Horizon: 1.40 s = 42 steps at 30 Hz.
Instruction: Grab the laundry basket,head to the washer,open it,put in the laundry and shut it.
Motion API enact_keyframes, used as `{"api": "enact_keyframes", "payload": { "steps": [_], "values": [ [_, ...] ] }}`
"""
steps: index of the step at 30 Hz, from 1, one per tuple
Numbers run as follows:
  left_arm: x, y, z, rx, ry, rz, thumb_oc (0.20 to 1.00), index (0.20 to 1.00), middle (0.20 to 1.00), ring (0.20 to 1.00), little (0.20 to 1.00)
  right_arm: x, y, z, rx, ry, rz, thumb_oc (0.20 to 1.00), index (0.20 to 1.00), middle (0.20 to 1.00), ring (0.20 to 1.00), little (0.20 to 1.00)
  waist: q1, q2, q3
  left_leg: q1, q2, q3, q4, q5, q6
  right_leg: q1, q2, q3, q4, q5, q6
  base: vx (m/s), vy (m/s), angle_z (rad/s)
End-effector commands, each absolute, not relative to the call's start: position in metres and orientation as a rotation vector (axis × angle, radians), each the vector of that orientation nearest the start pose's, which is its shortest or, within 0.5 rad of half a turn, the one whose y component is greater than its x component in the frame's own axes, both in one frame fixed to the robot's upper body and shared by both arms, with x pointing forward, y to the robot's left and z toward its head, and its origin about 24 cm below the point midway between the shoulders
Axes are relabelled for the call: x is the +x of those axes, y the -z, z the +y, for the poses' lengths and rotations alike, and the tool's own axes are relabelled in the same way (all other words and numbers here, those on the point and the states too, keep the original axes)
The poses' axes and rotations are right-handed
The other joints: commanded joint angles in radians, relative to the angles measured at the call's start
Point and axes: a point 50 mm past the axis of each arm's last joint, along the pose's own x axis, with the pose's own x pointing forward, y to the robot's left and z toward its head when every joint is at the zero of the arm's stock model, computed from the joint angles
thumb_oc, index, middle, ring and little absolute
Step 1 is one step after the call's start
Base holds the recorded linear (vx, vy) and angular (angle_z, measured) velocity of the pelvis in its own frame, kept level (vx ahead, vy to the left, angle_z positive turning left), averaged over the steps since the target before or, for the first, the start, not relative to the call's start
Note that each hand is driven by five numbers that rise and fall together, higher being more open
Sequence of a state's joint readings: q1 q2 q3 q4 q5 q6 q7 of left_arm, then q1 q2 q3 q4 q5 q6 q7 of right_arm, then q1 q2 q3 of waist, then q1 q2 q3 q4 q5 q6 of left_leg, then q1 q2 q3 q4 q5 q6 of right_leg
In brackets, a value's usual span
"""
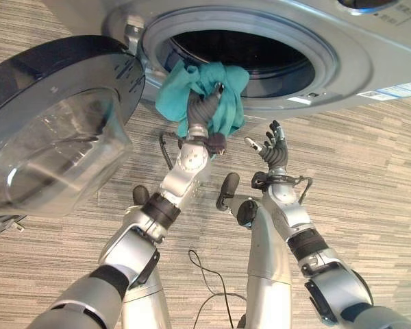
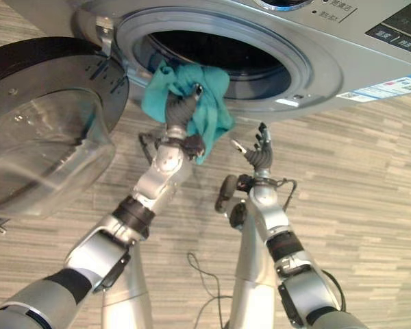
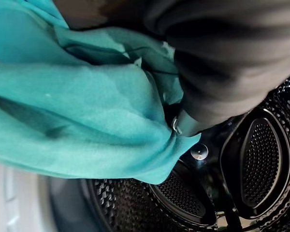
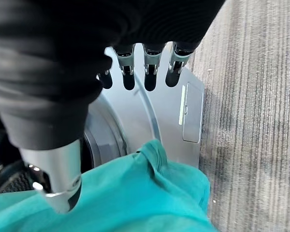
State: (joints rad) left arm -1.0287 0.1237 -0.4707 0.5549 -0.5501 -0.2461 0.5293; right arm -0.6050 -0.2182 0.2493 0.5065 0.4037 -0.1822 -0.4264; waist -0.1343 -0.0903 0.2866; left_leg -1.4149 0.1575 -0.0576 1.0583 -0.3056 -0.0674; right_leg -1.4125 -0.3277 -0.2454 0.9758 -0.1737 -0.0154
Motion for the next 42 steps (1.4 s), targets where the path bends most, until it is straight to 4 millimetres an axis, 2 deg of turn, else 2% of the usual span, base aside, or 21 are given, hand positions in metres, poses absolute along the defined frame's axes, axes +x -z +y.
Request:
{"api": "enact_keyframes", "payload": {
  "steps": [1, 2, 5, 6, 7, 8, 9, 10, 12, 16, 17, 19, 20, 25, 26, 30, 32, 33, 34, 36, 42],
  "values": [
    [0.363, -0.266, 0.012, -0.347, 0.110, -0.570, 0.200, 0.200, 0.200, 0.200, 0.200, 0.349, -0.121, -0.125, 0.165, 0.116, -0.257, 1.000, 1.000, 1.000, 1.000, 1.000, -0.037, 0.039, -0.091, -0.035, 0.023, -0.017, -0.052, 0.032, 0.034, 0.015, 0.056, 0.064, 0.065, -0.148, -0.014, 0.00, -0.016, -0.17],
    [0.365, -0.281, 0.012, -0.368, 0.087, -0.588, 0.200, 0.200, 0.200, 0.200, 0.200, 0.348, -0.122, -0.123, 0.184, 0.112, -0.263, 1.000, 1.000, 1.000, 1.000, 1.000, -0.048, 0.034, -0.096, -0.041, 0.027, -0.020, -0.051, 0.033, 0.031, 0.011, 0.060, 0.064, 0.061, -0.145, -0.014, 0.01, -0.026, -0.19],
    [0.370, -0.370, 0.035, -0.392, -0.015, -0.729, 0.200, 0.200, 0.200, 0.200, 0.200, 0.348, -0.132, -0.116, 0.216, 0.073, -0.303, 1.000, 1.000, 1.000, 1.000, 1.000, -0.101, 0.028, -0.117, -0.054, 0.056, -0.016, -0.059, 0.036, 0.016, -0.005, 0.083, 0.064, 0.040, -0.129, -0.001, 0.01, -0.008, -0.17],
    [0.370, -0.375, 0.036, -0.396, -0.013, -0.735, 0.200, 0.200, 0.200, 0.200, 0.200, 0.349, -0.135, -0.116, 0.215, 0.070, -0.310, 1.000, 1.000, 1.000, 1.000, 1.000, -0.102, 0.030, -0.111, -0.056, 0.058, -0.015, -0.059, 0.037, 0.015, -0.007, 0.085, 0.065, 0.039, -0.127, -0.001, 0.03, -0.010, -0.30],
    [0.364, -0.405, 0.047, -0.428, -0.036, -0.791, 0.200, 0.200, 0.200, 0.200, 0.200, 0.348, -0.136, -0.118, 0.208, 0.063, -0.319, 1.000, 1.000, 1.000, 1.000, 1.000, -0.118, 0.030, -0.123, -0.057, 0.069, -0.014, -0.062, 0.037, 0.008, -0.008, 0.093, 0.063, 0.025, -0.123, 0.008, 0.05, -0.042, -0.37],
    [0.343, -0.457, 0.068, -0.536, -0.026, -0.912, 0.200, 0.200, 0.200, 0.200, 0.200, 0.345, -0.134, -0.125, 0.180, 0.063, -0.322, 1.000, 1.000, 1.000, 1.000, 1.000, -0.129, 0.037, -0.131, -0.064, 0.081, -0.014, -0.064, 0.037, 0.001, -0.012, 0.106, 0.058, 0.002, -0.116, 0.022, 0.07, -0.062, -0.33],
    [0.327, -0.478, 0.074, -0.597, 0.006, -0.989, 0.200, 0.200, 0.200, 0.200, 0.200, 0.342, -0.127, -0.132, 0.165, 0.070, -0.309, 1.000, 1.000, 1.000, 1.000, 1.000, -0.130, 0.042, -0.132, -0.068, 0.082, -0.018, -0.066, 0.038, 0.000, -0.011, 0.110, 0.054, -0.007, -0.112, 0.030, 0.05, -0.055, -0.29],
    [0.327, -0.478, 0.075, -0.601, 0.007, -0.989, 0.200, 0.200, 0.200, 0.200, 0.200, 0.341, -0.127, -0.132, 0.164, 0.070, -0.310, 1.000, 1.000, 1.000, 1.000, 1.000, -0.129, 0.045, -0.132, -0.069, 0.083, -0.019, -0.067, 0.039, 0.000, -0.011, 0.110, 0.053, -0.008, -0.111, 0.030, 0.02, -0.037, -0.24],
    [0.285, -0.503, 0.086, -0.729, 0.076, -1.206, 0.200, 0.200, 0.200, 0.200, 0.200, 0.326, -0.104, -0.157, 0.101, 0.125, -0.252, 1.000, 1.000, 1.000, 1.000, 1.000, -0.116, 0.054, -0.136, -0.076, 0.073, -0.030, -0.078, 0.040, 0.006, -0.010, 0.105, 0.042, -0.019, -0.112, 0.040, 0.04, -0.049, -0.11],
    [0.267, -0.491, 0.065, -0.777, 0.161, -1.261, 0.200, 0.200, 0.200, 0.200, 0.200, 0.315, -0.085, -0.166, 0.077, 0.131, -0.186, 1.000, 1.000, 1.000, 1.000, 1.000, -0.105, 0.061, -0.149, -0.074, 0.052, -0.042, -0.095, 0.048, 0.009, -0.009, 0.095, 0.038, -0.023, -0.115, 0.043, 0.03, -0.033, 0.15],
    [0.272, -0.476, 0.050, -0.656, 0.168, -1.250, 0.200, 0.200, 0.200, 0.200, 0.200, 0.313, -0.079, -0.169, 0.069, 0.121, -0.162, 1.000, 1.000, 1.000, 1.000, 1.000, -0.106, 0.058, -0.151, -0.072, 0.047, -0.040, -0.105, 0.049, 0.009, -0.007, 0.089, 0.036, -0.029, -0.114, 0.043, 0.01, 0.010, 0.19],
    [0.286, -0.451, 0.037, -0.477, 0.161, -1.207, 1.000, 1.000, 1.000, 1.000, 1.000, 0.314, -0.081, -0.168, 0.065, 0.105, -0.169, 1.000, 1.000, 1.000, 1.000, 1.000, -0.102, 0.056, -0.149, -0.063, 0.043, -0.034, -0.115, 0.051, 0.012, -0.001, 0.088, 0.037, -0.039, -0.111, 0.040, 0.00, 0.022, 0.13],
    [0.286, -0.450, 0.037, -0.475, 0.160, -1.205, 1.000, 1.000, 1.000, 1.000, 1.000, 0.313, -0.081, -0.168, 0.066, 0.105, -0.167, 1.000, 1.000, 1.000, 1.000, 1.000, -0.102, 0.054, -0.150, -0.061, 0.044, -0.034, -0.116, 0.051, 0.012, 0.000, 0.088, 0.037, -0.039, -0.111, 0.040, -0.01, 0.029, 0.09],
    [0.325, -0.400, 0.012, 0.085, 0.193, -1.067, 1.000, 1.000, 1.000, 1.000, 1.000, 0.318, -0.091, -0.170, 0.090, 0.086, -0.203, 1.000, 1.000, 1.000, 1.000, 1.000, -0.077, 0.062, -0.148, -0.050, 0.032, -0.025, -0.136, 0.053, 0.025, 0.014, 0.081, 0.033, -0.045, -0.112, 0.038, -0.01, 0.031, 0.06],
    [0.336, -0.384, 0.009, 0.366, 0.231, -1.017, 1.000, 1.000, 1.000, 1.000, 1.000, 0.319, -0.093, -0.176, 0.093, 0.089, -0.202, 1.000, 1.000, 1.000, 1.000, 1.000, -0.059, 0.075, -0.144, -0.046, 0.027, -0.024, -0.142, 0.053, 0.031, 0.020, 0.074, 0.030, -0.045, -0.115, 0.040, -0.01, 0.046, 0.13],
    [0.351, -0.355, 0.011, 0.872, 0.299, -0.914, 1.000, 1.000, 1.000, 1.000, 1.000, 0.317, -0.091, -0.193, 0.069, 0.113, -0.167, 1.000, 1.000, 1.000, 1.000, 1.000, -0.032, 0.088, -0.131, -0.017, 0.018, -0.020, -0.173, 0.058, 0.039, 0.046, 0.065, 0.024, -0.055, -0.116, 0.050, -0.02, 0.042, 0.13],
    [0.351, -0.349, 0.013, 0.963, 0.292, -0.917, 1.000, 1.000, 1.000, 1.000, 1.000, 0.315, -0.087, -0.200, 0.053, 0.127, -0.149, 1.000, 1.000, 1.000, 1.000, 1.000, -0.025, 0.087, -0.128, -0.008, 0.015, -0.021, -0.182, 0.060, 0.040, 0.054, 0.066, 0.023, -0.060, -0.115, 0.054, -0.03, 0.018, 0.11],
    [0.353, -0.315, 0.009, 0.982, 0.376, -0.839, 1.000, 1.000, 1.000, 1.000, 1.000, 0.312, -0.083, -0.207, 0.026, 0.134, -0.124, 1.000, 1.000, 1.000, 1.000, 1.000, -0.017, 0.078, -0.113, 0.018, 0.011, -0.024, -0.213, 0.067, 0.040, 0.073, 0.068, 0.024, -0.079, -0.111, 0.061, -0.05, 0.024, 0.12],
    [0.353, -0.314, 0.009, 0.981, 0.378, -0.836, 1.000, 1.000, 1.000, 1.000, 1.000, 0.312, -0.083, -0.207, 0.024, 0.134, -0.121, 1.000, 1.000, 1.000, 1.000, 1.000, -0.017, 0.078, -0.114, 0.021, 0.011, -0.024, -0.215, 0.069, 0.040, 0.076, 0.068, 0.024, -0.081, -0.110, 0.061, -0.06, 0.029, 0.11],
    [0.354, -0.277, 0.003, 0.892, 0.437, -0.726, 1.000, 1.000, 1.000, 1.000, 1.000, 0.310, -0.078, -0.215, 0.008, 0.164, -0.097, 1.000, 1.000, 1.000, 1.000, 1.000, -0.012, 0.071, -0.104, 0.042, 0.007, -0.027, -0.244, 0.081, 0.037, 0.094, 0.071, 0.023, -0.103, -0.105, 0.063, -0.04, 0.011, 0.10],
    [0.336, -0.256, -0.013, 0.779, 0.564, -0.735, 1.000, 1.000, 1.000, 1.000, 1.000, 0.311, -0.075, -0.220, -0.012, 0.185, -0.082, 1.000, 1.000, 1.000, 1.000, 1.000, -0.008, 0.068, -0.092, 0.082, 0.006, -0.025, -0.301, 0.104, 0.030, 0.126, 0.076, 0.018, -0.144, -0.091, 0.069, -0.03, 0.030, 0.04]
  ]
}}
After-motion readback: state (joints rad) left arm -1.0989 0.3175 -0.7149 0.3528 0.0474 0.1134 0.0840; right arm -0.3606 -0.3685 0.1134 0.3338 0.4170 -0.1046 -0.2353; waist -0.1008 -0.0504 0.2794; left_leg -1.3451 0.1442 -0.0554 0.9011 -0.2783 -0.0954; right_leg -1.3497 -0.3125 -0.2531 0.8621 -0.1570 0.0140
